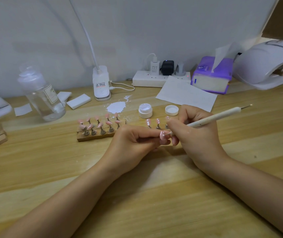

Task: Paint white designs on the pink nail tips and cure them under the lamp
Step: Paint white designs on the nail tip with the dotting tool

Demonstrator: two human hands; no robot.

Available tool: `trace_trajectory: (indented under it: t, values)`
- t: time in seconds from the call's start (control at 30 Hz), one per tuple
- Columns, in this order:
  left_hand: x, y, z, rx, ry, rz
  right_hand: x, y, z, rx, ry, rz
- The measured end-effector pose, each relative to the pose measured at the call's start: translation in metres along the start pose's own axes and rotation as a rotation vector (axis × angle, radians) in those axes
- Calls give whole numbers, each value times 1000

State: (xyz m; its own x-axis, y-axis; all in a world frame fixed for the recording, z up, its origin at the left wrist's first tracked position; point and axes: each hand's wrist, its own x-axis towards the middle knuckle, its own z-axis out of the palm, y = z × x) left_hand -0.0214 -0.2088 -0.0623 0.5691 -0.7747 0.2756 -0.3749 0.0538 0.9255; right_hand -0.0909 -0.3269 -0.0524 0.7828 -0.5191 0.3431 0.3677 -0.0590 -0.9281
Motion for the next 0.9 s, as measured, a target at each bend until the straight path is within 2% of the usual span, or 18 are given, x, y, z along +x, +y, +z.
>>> trace_trajectory:
  t: [0.9]
  values:
    - [0, 1, 0, 25, 23, -16, 1, 1, 0, -7, 18, -7]
